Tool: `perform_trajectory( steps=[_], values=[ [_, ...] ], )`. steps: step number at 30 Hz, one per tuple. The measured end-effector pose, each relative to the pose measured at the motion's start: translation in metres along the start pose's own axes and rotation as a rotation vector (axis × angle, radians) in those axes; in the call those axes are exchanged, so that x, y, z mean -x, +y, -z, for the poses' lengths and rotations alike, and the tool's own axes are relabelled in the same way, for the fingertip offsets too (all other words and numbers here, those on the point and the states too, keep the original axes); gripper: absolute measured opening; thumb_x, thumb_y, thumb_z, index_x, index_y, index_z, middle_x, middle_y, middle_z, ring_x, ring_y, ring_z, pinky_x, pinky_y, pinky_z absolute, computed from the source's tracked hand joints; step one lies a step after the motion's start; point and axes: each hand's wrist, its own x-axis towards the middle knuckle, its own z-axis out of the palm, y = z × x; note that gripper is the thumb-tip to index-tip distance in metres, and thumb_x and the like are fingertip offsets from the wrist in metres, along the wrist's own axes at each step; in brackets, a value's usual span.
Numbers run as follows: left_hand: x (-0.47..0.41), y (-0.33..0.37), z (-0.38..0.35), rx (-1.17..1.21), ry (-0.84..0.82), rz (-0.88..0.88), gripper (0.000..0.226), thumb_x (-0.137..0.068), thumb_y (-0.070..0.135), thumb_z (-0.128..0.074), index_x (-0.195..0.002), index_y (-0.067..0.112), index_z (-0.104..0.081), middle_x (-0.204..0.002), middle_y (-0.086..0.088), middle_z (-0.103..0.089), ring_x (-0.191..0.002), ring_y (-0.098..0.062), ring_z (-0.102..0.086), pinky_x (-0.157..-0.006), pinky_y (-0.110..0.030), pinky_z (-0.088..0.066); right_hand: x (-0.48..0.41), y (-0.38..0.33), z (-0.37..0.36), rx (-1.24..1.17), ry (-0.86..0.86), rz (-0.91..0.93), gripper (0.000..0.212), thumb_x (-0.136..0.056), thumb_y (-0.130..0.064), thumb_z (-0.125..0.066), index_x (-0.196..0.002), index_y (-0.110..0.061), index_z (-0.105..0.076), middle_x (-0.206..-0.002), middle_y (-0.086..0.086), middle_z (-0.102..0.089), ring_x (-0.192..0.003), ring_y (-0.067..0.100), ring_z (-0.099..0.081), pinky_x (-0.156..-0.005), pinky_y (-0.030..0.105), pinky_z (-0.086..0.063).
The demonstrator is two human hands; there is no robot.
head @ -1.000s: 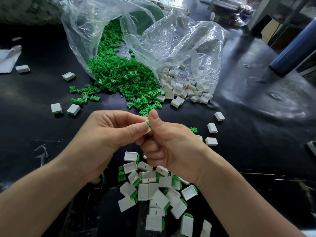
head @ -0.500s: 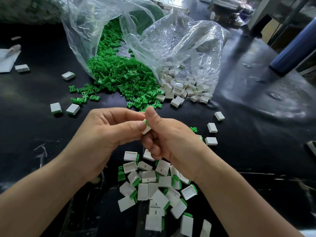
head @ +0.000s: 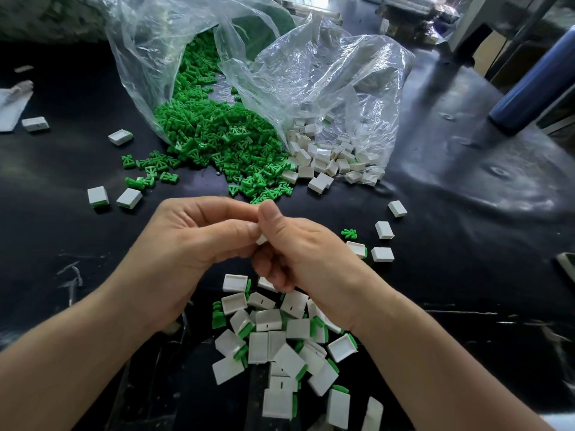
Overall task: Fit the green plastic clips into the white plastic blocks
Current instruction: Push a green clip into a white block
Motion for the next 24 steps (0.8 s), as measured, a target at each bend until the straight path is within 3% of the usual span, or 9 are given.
perform_trajectory(
  steps=[3, 5, 7, 11, 14, 16, 18, 24],
  values=[
    [0.0, -0.002, 0.0, 0.024, 0.013, 0.003, 0.018, -0.065, 0.011, -0.062, -0.075, 0.007, -0.076, -0.077, -0.029, -0.067, -0.062, -0.033, -0.068, -0.056, -0.027, -0.055, -0.001, 0.002, -0.002, 0.122, 0.059, 0.037, 0.057, -0.078, -0.06, -0.028, -0.075, -0.009, -0.053, -0.058, -0.008, -0.042, -0.052, 0.006, -0.036, -0.054, 0.024, -0.031],
    [0.001, -0.003, -0.001, 0.037, 0.028, 0.0, 0.018, -0.065, 0.009, -0.061, -0.073, 0.01, -0.077, -0.08, -0.024, -0.07, -0.065, -0.029, -0.07, -0.057, -0.025, -0.055, -0.002, 0.005, -0.002, 0.21, 0.076, 0.06, 0.067, -0.087, -0.056, -0.025, -0.094, 0.002, -0.058, -0.059, -0.008, -0.039, -0.055, 0.007, -0.034, -0.057, 0.029, -0.029],
    [0.0, -0.005, -0.002, 0.053, 0.042, 0.001, 0.019, -0.065, 0.007, -0.06, -0.072, 0.012, -0.077, -0.081, -0.021, -0.071, -0.066, -0.026, -0.07, -0.058, -0.024, -0.055, -0.003, 0.006, -0.003, 0.253, 0.095, 0.067, 0.064, -0.094, -0.049, -0.024, -0.107, 0.004, -0.057, -0.059, -0.008, -0.038, -0.056, 0.008, -0.034, -0.06, 0.033, -0.03],
    [0.0, -0.007, -0.002, 0.096, 0.063, 0.025, 0.021, -0.065, 0.005, -0.059, -0.074, 0.011, -0.077, -0.085, -0.016, -0.073, -0.072, -0.024, -0.071, -0.06, -0.021, -0.055, -0.004, 0.007, -0.005, 0.288, 0.139, 0.073, 0.055, -0.095, -0.047, -0.025, -0.112, -0.008, -0.06, -0.062, -0.015, -0.038, -0.059, 0.001, -0.036, -0.059, 0.025, -0.027],
    [0.0, -0.007, -0.003, 0.117, 0.069, 0.039, 0.022, -0.062, -0.002, -0.063, -0.074, 0.011, -0.077, -0.091, -0.009, -0.074, -0.079, -0.02, -0.072, -0.063, -0.019, -0.054, -0.004, 0.007, -0.006, 0.305, 0.144, 0.074, 0.055, -0.093, -0.05, -0.024, -0.114, -0.014, -0.06, -0.067, -0.015, -0.046, -0.066, 0.0, -0.043, -0.065, 0.03, -0.034],
    [0.0, -0.007, -0.004, 0.133, 0.084, 0.046, 0.023, -0.055, 0.001, -0.069, -0.076, 0.008, -0.076, -0.092, -0.008, -0.074, -0.081, -0.018, -0.071, -0.063, -0.018, -0.054, -0.005, 0.009, -0.008, 0.308, 0.144, 0.068, 0.056, -0.092, -0.052, -0.024, -0.114, -0.014, -0.059, -0.09, -0.002, -0.062, -0.089, 0.012, -0.057, -0.082, 0.042, -0.044],
    [0.0, -0.007, -0.005, 0.158, 0.098, 0.056, 0.022, -0.059, 0.008, -0.06, -0.076, 0.006, -0.075, -0.093, -0.007, -0.074, -0.081, -0.018, -0.071, -0.063, -0.018, -0.054, -0.006, 0.011, -0.008, 0.315, 0.155, 0.063, 0.058, -0.092, -0.053, -0.023, -0.114, -0.013, -0.058, -0.108, 0.007, -0.062, -0.106, 0.024, -0.056, -0.093, 0.05, -0.042],
    [0.0, -0.006, -0.007, 0.195, 0.115, 0.086, 0.022, -0.059, 0.007, -0.057, -0.073, 0.004, -0.075, -0.094, -0.006, -0.074, -0.081, -0.017, -0.071, -0.062, -0.018, -0.054, -0.006, 0.011, -0.007, 0.353, 0.157, 0.07, 0.06, -0.09, -0.055, -0.021, -0.115, -0.014, -0.058, -0.109, 0.005, -0.061, -0.107, 0.022, -0.054, -0.093, 0.048, -0.043]
  ],
)
